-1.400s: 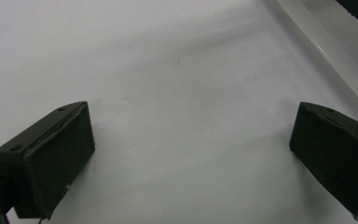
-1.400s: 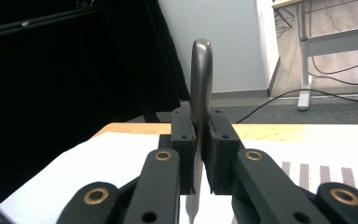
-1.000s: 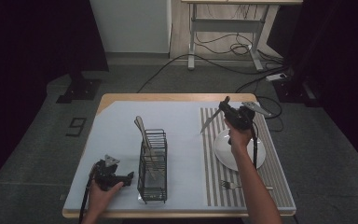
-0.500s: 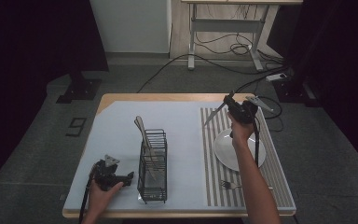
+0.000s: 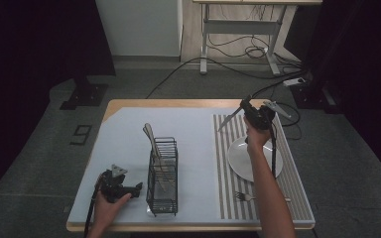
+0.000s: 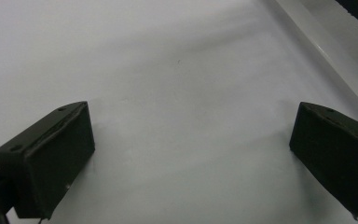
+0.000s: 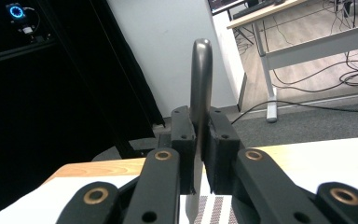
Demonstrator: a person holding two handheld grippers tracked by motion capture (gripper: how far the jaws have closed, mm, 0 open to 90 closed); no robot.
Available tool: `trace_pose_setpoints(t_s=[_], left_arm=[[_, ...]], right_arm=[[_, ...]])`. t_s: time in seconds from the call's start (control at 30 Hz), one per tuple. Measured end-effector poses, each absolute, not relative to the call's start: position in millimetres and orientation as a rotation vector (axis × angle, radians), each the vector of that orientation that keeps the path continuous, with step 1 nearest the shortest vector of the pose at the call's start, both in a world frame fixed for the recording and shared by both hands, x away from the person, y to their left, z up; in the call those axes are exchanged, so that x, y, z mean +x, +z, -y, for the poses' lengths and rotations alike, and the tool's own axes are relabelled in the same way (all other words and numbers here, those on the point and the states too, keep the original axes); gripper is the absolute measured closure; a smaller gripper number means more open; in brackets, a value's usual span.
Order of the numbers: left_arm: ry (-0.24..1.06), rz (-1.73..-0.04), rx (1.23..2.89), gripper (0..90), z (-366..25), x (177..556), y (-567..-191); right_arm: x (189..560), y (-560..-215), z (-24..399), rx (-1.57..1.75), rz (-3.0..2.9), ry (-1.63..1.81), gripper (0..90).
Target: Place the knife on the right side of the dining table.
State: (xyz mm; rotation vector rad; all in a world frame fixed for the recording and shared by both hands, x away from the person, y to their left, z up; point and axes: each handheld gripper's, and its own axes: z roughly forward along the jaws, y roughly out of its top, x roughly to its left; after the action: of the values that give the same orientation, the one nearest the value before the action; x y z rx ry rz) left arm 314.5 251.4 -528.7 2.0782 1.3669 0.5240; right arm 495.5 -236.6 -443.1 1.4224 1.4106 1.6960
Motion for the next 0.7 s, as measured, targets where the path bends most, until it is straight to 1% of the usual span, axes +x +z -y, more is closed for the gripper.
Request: trace_pose_setpoints(t_s=[0.3,0.7], left_arm=[[0.525,-1.367,2.078,0.0,-251.4,314.5,-528.7],[0.526,-1.366,2.079,0.0,-251.3,314.5,-528.7]], right_arm=[[493.0,-446.7,247.6,1.453,-1.410,1.637,80.8],[490.4,-460.2,272.2,1.538,-1.401,1.581,77.0]])
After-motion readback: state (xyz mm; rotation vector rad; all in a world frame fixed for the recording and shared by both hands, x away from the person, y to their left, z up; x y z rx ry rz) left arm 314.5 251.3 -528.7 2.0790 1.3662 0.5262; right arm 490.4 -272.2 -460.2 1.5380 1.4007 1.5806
